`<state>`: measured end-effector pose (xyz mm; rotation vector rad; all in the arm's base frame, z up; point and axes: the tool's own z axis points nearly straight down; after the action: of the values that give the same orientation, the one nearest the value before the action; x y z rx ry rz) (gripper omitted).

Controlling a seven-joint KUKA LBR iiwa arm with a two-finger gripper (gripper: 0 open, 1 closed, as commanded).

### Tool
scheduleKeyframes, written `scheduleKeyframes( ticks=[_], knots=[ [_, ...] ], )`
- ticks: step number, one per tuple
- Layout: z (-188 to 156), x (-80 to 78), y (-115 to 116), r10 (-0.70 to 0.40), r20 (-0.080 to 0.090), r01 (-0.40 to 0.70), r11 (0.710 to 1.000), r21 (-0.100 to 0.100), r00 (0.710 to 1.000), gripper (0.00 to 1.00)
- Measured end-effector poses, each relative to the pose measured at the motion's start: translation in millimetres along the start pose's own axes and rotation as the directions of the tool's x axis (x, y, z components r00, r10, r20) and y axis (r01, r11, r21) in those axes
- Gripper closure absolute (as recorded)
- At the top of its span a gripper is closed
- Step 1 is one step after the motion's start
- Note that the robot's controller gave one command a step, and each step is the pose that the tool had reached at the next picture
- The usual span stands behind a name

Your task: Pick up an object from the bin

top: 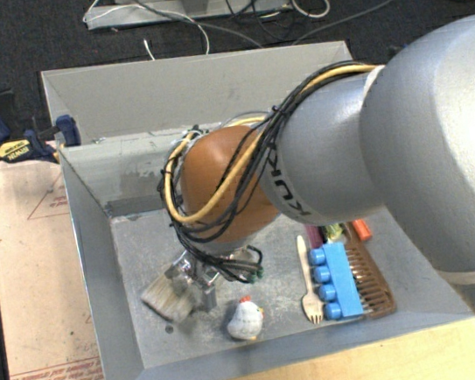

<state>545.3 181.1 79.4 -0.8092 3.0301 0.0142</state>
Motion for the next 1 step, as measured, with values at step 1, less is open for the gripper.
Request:
scheduleKeyframes(
  ticks=[1],
  knots=[
    [-28.4,2.9,1.1,0.001,-0.010,-0.001,1.000,-0.003,1.000,1.00]
  ],
)
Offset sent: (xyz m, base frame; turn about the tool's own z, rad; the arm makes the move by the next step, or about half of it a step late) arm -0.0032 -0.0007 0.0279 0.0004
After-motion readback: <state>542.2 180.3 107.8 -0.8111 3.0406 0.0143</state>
